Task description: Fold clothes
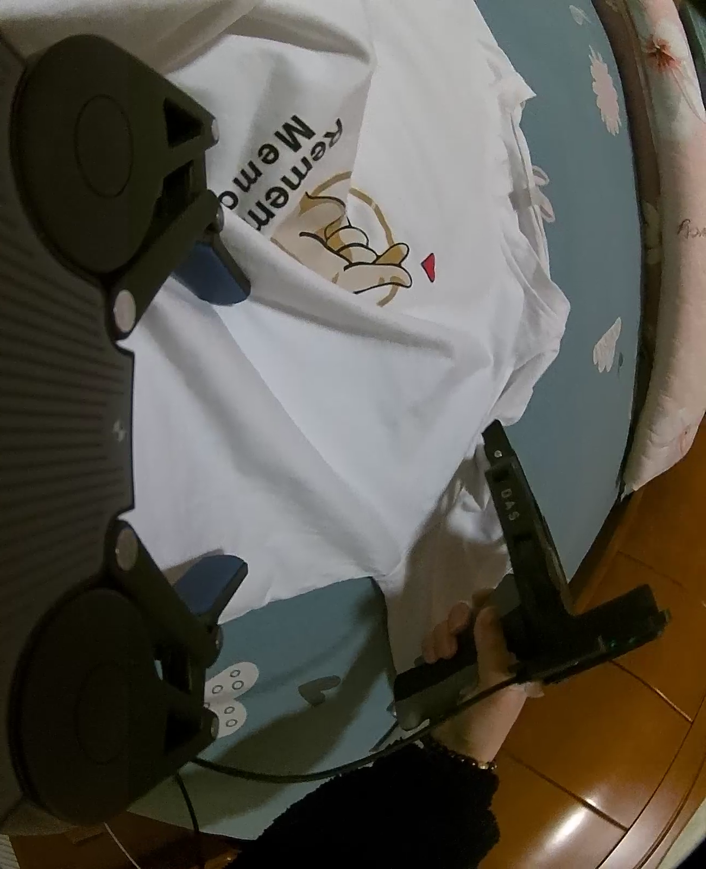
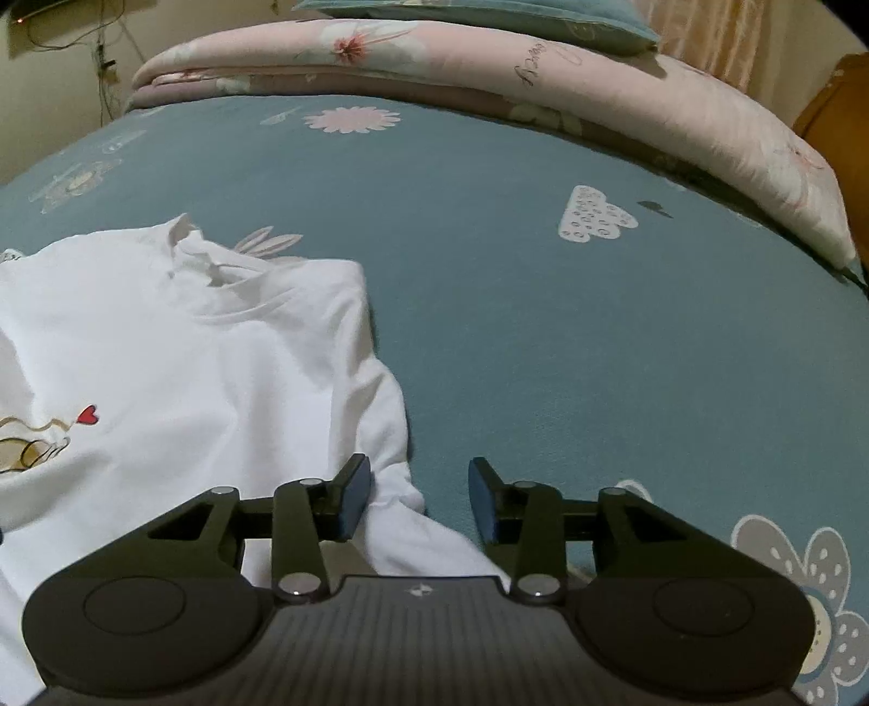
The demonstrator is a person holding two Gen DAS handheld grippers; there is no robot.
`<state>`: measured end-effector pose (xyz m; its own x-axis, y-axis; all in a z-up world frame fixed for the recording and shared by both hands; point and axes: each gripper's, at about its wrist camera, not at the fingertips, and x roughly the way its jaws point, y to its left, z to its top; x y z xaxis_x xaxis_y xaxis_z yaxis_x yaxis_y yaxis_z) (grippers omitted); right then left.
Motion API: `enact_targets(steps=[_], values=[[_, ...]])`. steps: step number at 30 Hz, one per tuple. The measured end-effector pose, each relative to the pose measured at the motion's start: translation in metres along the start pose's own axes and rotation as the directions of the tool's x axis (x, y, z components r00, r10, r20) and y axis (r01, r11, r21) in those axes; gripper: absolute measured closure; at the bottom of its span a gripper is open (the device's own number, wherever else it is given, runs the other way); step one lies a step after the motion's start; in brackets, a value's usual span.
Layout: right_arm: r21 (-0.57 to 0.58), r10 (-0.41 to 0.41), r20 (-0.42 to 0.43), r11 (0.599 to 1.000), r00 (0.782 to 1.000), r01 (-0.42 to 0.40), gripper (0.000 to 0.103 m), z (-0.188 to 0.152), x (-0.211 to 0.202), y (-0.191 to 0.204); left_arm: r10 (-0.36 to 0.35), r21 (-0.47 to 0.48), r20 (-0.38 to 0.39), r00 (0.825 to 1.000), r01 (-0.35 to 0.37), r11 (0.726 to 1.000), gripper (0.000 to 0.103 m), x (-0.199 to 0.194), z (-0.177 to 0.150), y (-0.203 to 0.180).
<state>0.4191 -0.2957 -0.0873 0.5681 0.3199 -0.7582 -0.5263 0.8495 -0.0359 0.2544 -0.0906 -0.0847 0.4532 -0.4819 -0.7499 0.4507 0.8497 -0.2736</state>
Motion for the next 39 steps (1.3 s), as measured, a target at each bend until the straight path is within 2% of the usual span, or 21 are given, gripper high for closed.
enact_targets(steps=[4, 7, 10, 12, 15, 17, 19, 23, 26, 29, 30, 32, 34, 39], values=[[-0.045, 0.066, 0.002, 0.997, 0.998, -0.066, 0.074, -0.002, -0.001, 0.007, 0.001, 0.007, 0.007, 1.000, -0.001, 1.000, 0.002, 0.002, 0.000, 0.000], [-0.068, 0.064, 0.002, 0.996, 0.998, -0.064, 0.084, -0.001, -0.004, 0.010, 0.004, 0.009, 0.011, 1.000, -0.004, 1.000, 0.002, 0.003, -0.001, -0.001], [-0.099, -0.013, 0.029, 0.995, 0.999, 0.016, 0.090, 0.005, -0.007, 0.013, 0.004, -0.009, 0.009, 1.000, -0.004, 1.000, 0.002, 0.002, 0.000, 0.000], [-0.074, -0.081, 0.061, 0.994, 0.995, 0.086, 0.091, 0.011, -0.011, 0.005, 0.003, -0.040, 0.002, 1.000, -0.003, 0.999, 0.002, 0.000, 0.003, 0.001], [-0.023, -0.134, 0.073, 0.990, 0.988, 0.136, 0.091, 0.015, -0.009, -0.010, 0.007, -0.078, 0.008, 1.000, -0.006, 0.997, 0.002, -0.006, 0.009, 0.003], [-0.031, -0.169, 0.056, 0.985, 0.984, 0.171, 0.091, 0.015, 0.000, -0.009, 0.015, -0.092, 0.021, 1.000, -0.013, 0.996, 0.002, -0.011, 0.013, 0.004], [-0.047, -0.196, 0.037, 0.979, 0.980, 0.198, 0.092, 0.015, 0.009, -0.005, 0.028, -0.081, 0.040, 0.999, -0.025, 0.996, 0.002, -0.018, 0.019, 0.002], [-0.077, -0.258, 0.060, 0.962, 0.964, 0.263, 0.092, 0.027, 0.015, 0.002, 0.067, -0.062, 0.087, 0.994, -0.062, 0.996, 0.002, -0.033, 0.028, -0.001], [-0.044, -0.274, 0.054, 0.960, 0.960, 0.277, 0.092, 0.038, 0.020, -0.003, 0.081, -0.065, 0.110, 0.991, -0.074, 0.995, 0.002, -0.040, 0.029, 0.001], [-0.071, -0.278, -0.009, 0.958, 0.960, 0.277, 0.090, 0.034, 0.036, -0.003, 0.100, -0.071, 0.091, 0.991, -0.094, 0.993, 0.002, -0.040, 0.025, 0.004], [-0.081, -0.282, -0.017, 0.957, 0.959, 0.280, 0.086, 0.032, 0.038, -0.002, 0.104, -0.063, 0.092, 0.990, -0.099, 0.993, 0.002, -0.043, 0.023, 0.004], [-0.056, -0.270, 0.007, 0.961, 0.963, 0.270, 0.079, 0.036, 0.029, -0.002, 0.111, -0.042, 0.105, 0.988, -0.107, 0.993, 0.002, -0.051, 0.022, 0.007], [-0.041, -0.250, 0.041, 0.967, 0.967, 0.251, 0.078, 0.041, 0.018, 0.000, 0.116, -0.030, 0.117, 0.986, -0.113, 0.993, 0.002, -0.059, 0.023, 0.013], [-0.058, -0.158, 0.102, 0.985, 0.982, 0.164, 0.073, 0.068, 0.012, 0.009, 0.075, -0.017, 0.128, 0.989, -0.073, 0.997, 0.002, -0.087, 0.030, 0.035]])
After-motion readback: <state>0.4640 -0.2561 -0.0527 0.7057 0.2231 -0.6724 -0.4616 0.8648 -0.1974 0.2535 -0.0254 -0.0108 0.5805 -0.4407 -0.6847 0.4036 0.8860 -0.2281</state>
